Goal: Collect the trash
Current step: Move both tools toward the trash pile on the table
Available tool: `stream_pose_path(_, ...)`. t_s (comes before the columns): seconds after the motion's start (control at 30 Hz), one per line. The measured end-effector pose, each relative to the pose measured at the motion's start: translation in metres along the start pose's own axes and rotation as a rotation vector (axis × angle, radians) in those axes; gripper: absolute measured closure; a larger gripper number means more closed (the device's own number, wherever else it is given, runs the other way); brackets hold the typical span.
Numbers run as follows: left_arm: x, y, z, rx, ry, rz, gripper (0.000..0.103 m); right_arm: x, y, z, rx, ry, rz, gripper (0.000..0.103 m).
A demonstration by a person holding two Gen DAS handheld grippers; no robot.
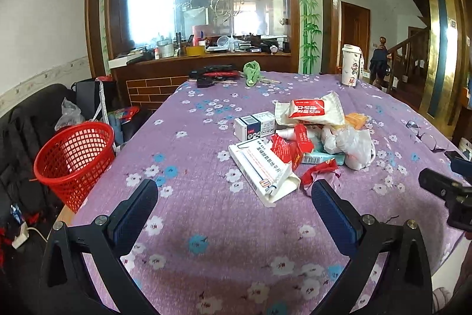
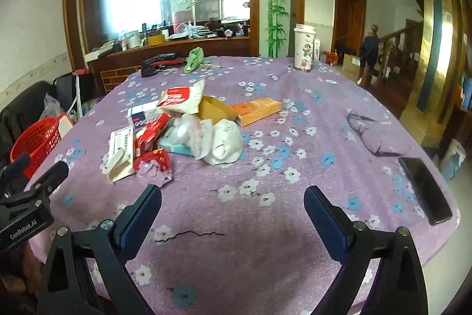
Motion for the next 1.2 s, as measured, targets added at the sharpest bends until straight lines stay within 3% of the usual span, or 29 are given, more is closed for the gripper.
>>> stream_pose_path(1.2, -0.001, 0.011, 0.009, -0.018, 0.006, -0.065, 0.000, -0.007, 0.011, -0.014, 0.061, 0.034, -0.025, 0.006)
Point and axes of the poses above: each gripper's, at about its wrist camera, not at the fingertips, and x roughly against the way its jaws point, z to its right, y to its underside, the point moved 5 cm from there along -x, roughly the way its jaws point, and after that the axes turned 8 degrees about -x, right-handed, at the moved point
